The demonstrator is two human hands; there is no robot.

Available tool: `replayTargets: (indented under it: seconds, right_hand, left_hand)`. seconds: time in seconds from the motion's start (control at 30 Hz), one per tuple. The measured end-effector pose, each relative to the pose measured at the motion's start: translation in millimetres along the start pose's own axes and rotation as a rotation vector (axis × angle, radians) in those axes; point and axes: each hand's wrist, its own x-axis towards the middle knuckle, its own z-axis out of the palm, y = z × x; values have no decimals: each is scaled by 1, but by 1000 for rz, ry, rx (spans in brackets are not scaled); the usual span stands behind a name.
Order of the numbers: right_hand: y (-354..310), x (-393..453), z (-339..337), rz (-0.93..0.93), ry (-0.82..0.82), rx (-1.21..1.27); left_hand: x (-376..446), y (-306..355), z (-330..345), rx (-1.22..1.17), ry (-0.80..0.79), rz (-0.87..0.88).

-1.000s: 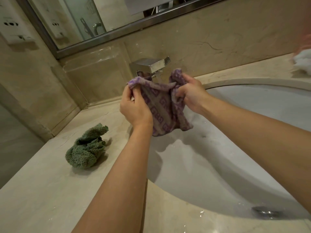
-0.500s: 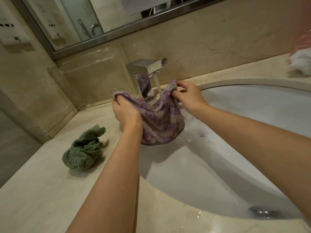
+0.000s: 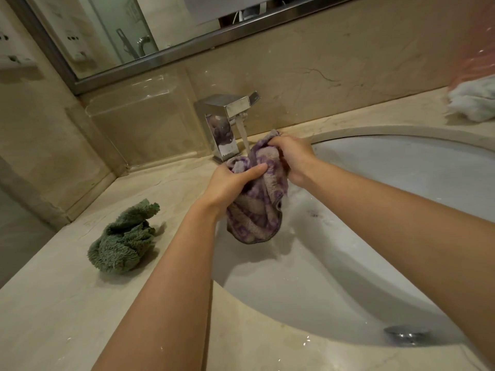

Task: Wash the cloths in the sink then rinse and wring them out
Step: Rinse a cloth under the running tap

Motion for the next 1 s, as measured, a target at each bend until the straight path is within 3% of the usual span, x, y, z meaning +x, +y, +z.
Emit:
replayTargets:
  seconds: [0.13, 0.2, 0.37, 0.47, 0.6, 0.83, 1.0]
  right_hand:
    - [-7, -12, 3, 115, -284, 220]
    - [-9, -17, 6, 143, -343, 303]
    - [9, -22, 11, 184, -319, 40]
    - [16, -28, 12, 247, -399, -23]
    - [17, -24, 12, 260, -401, -7]
    - [24, -17, 7, 131, -389, -166]
    - [23, -12, 10, 45, -320, -25]
  left_hand:
    - [5, 1, -3, -110, 141, -11]
    - [7, 1, -4, -201, 225, -16]
    - [17, 1, -8, -496, 373, -24]
    - [20, 0, -7, -596, 430, -37]
    - [22, -3, -8, -618, 440, -66]
    - [20, -4, -2, -579, 312, -35]
    - [20, -4, -4, -597, 315, -37]
